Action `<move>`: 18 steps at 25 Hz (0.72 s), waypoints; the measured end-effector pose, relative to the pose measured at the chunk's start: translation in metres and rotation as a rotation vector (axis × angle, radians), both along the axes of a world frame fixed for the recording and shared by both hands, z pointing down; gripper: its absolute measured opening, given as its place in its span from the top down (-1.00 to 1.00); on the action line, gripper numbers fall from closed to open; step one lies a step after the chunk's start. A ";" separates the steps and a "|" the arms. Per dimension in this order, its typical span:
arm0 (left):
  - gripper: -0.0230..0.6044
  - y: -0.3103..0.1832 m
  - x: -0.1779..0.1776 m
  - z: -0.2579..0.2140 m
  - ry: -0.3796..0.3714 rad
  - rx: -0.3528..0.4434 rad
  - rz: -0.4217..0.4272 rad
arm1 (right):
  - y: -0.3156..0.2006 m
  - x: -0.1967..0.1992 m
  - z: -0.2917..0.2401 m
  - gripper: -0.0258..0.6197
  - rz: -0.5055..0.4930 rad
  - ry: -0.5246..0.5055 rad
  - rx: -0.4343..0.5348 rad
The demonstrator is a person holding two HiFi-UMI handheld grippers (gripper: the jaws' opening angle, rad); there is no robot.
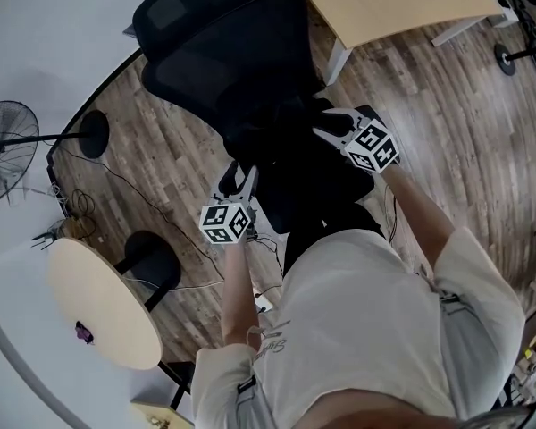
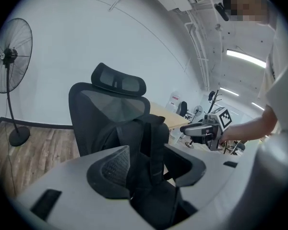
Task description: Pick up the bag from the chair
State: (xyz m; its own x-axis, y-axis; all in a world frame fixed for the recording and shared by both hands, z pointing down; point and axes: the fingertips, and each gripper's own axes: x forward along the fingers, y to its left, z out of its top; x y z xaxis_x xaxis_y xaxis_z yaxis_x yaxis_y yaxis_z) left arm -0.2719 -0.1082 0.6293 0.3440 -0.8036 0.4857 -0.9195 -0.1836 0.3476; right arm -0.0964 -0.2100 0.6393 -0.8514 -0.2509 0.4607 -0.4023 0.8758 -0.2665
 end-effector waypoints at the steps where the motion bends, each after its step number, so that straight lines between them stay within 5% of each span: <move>1: 0.20 -0.003 -0.003 0.007 0.008 -0.009 0.000 | -0.002 -0.002 0.003 0.45 -0.005 0.008 0.001; 18: 0.20 -0.041 -0.025 0.073 0.060 -0.103 0.042 | -0.028 -0.043 0.044 0.44 -0.099 0.049 -0.071</move>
State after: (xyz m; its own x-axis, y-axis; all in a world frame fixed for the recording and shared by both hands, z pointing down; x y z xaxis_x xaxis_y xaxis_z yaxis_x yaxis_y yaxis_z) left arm -0.2972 -0.1495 0.7023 0.4077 -0.7349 0.5420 -0.8885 -0.1824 0.4211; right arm -0.1391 -0.2382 0.6828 -0.8464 -0.1318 0.5160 -0.3288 0.8915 -0.3117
